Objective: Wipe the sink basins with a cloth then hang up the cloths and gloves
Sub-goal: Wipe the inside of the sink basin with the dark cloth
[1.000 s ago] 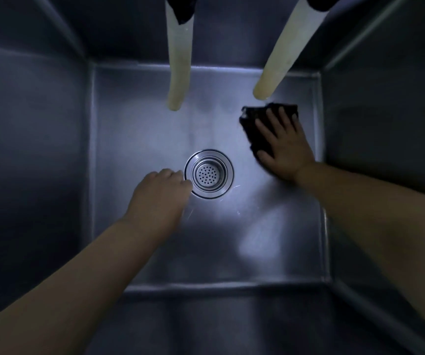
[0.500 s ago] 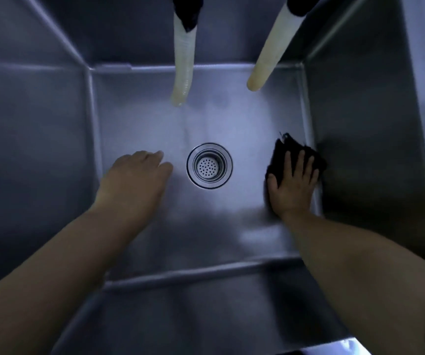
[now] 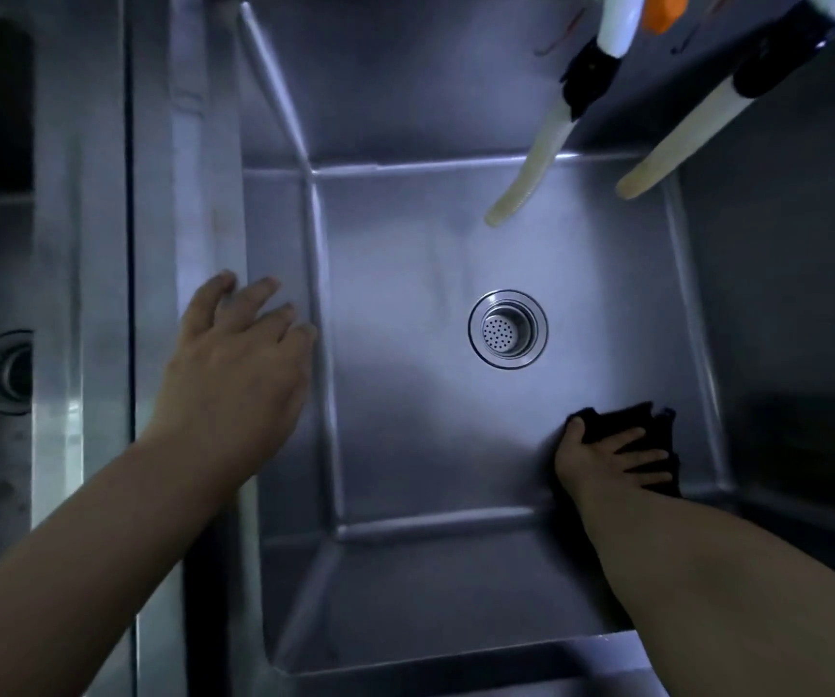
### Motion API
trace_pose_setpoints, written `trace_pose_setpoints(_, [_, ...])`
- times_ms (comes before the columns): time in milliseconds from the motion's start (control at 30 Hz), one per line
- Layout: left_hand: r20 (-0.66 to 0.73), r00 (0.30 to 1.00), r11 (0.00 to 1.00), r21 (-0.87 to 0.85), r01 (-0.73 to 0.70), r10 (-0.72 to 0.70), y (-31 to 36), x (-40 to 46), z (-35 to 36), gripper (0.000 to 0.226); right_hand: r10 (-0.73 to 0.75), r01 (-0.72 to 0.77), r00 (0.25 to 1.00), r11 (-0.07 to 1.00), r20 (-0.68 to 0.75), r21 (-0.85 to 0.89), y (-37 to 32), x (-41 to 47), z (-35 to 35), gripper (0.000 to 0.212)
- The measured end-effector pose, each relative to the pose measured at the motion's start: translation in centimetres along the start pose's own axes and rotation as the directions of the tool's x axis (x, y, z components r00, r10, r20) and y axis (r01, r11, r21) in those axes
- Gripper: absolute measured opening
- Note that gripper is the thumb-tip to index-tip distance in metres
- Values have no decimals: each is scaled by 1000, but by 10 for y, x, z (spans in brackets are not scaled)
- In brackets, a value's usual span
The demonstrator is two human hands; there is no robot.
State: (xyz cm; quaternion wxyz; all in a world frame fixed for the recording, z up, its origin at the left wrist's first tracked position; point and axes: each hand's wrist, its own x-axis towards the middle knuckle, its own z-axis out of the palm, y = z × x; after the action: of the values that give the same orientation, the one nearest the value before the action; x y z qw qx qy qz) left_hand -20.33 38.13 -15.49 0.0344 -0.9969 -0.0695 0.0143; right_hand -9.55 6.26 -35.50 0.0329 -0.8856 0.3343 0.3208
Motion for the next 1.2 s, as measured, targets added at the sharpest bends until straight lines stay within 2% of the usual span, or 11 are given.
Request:
trace_pose_setpoints(167, [47, 997, 998, -24, 58, -57, 0, 1, 6, 17, -71, 71, 997, 997, 33, 4, -23, -56, 27, 90])
trace_pose_setpoints(300, [97, 995, 999, -46, 28, -24, 1, 2, 4, 4, -257, 263, 963, 961, 76, -86, -32, -101, 67, 94])
trace_pose_setpoints(400, [151, 988, 1000, -21, 7, -4, -1, 3, 2, 3, -434, 445, 896, 877, 97, -182, -36, -127, 92, 96])
trace_pose_setpoints(500, [146, 989, 1000, -3, -5, 6, -3, 4, 1, 4, -690, 699, 702, 621, 175, -355, -37, -138, 104, 93])
trace_pose_setpoints(600, [137, 991, 1000, -2, -8, 8, -3, 4, 2, 3, -873, 863, 332, 128, 358, -488, -41, -135, 96, 85])
trace_pose_setpoints(700, [100, 995, 1000, -19, 2, -1, -3, 3, 3, 4, -775, 815, -47, -394, 630, -424, -48, -128, 82, 75])
trace_pose_setpoints(800, [74, 997, 1000, -15, 2, -1, -2, 4, 5, 5, -619, 703, -231, -640, 751, -310, -47, -122, 70, 66])
trace_pose_setpoints(933, [59, 998, 1000, 7, 12, -12, -2, 5, 7, 9, -506, 503, -395, -817, 767, -281, -38, -117, 54, 54])
trace_pose_setpoints(1033, [45, 999, 1000, 16, 11, -12, -1, 3, 7, 5, -444, 373, -445, -881, 778, -290, -40, -109, 36, 50])
trace_pose_setpoints(1167, [23, 1000, 1000, 19, 9, -10, -1, 3, 6, 6, -486, 441, -403, -846, 775, -301, -32, -94, 12, 46])
trace_pose_setpoints(1200, [23, 1000, 1000, 22, 13, -13, 0, 3, 5, 6, -520, 492, -361, -812, 774, -316, -31, -92, 3, 45])
